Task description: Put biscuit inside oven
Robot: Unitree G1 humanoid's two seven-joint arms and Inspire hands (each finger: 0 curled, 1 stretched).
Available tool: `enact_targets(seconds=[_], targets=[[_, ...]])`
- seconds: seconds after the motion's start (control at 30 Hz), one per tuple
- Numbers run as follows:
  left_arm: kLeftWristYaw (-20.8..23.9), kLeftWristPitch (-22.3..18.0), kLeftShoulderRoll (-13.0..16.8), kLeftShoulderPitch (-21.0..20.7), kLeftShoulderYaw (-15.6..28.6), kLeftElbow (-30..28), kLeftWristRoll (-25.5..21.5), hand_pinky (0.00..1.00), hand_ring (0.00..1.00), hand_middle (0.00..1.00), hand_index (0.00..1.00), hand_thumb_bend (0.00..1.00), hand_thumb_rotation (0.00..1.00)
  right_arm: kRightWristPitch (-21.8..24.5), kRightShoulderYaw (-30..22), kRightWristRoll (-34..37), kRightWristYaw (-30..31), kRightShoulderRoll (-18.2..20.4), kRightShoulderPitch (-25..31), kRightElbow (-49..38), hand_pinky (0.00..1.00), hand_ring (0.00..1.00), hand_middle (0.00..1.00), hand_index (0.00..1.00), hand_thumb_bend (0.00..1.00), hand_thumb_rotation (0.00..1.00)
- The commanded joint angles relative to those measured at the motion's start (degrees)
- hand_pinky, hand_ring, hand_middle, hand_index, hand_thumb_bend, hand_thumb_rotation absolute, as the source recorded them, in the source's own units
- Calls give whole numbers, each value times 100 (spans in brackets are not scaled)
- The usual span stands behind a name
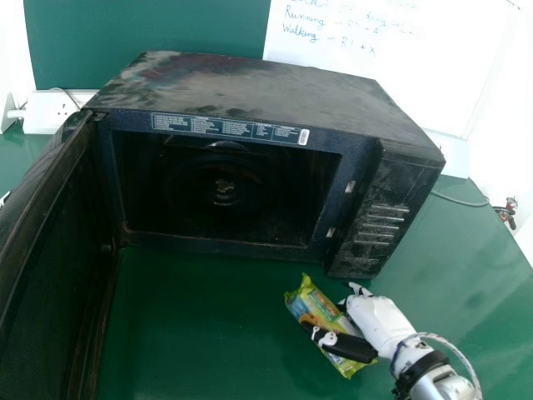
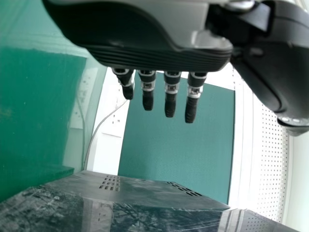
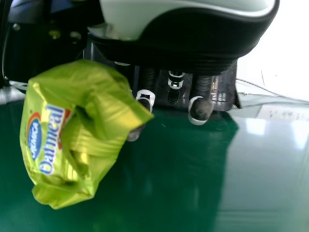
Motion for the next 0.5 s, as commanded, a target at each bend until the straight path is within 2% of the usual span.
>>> enact_targets(seconds=[0.0,0.27,0.47], targets=[[-33,41,-26,14,32,-78,-81,100,88,91,91,100,100,-17,-147,330,78,39,-30,-162,0,2,10,12,73,0],[-41,109,5,18,41,-82,-107,100,90,92,92,99,100,156,-279,975,353,49,-10,-502,0,3,11,12,76,0],[14,160,13,30,49,-115,-23,100,89,92,91,99,100,99,-192,859,198,188,-46,-693,0,3,11,12,73,0]])
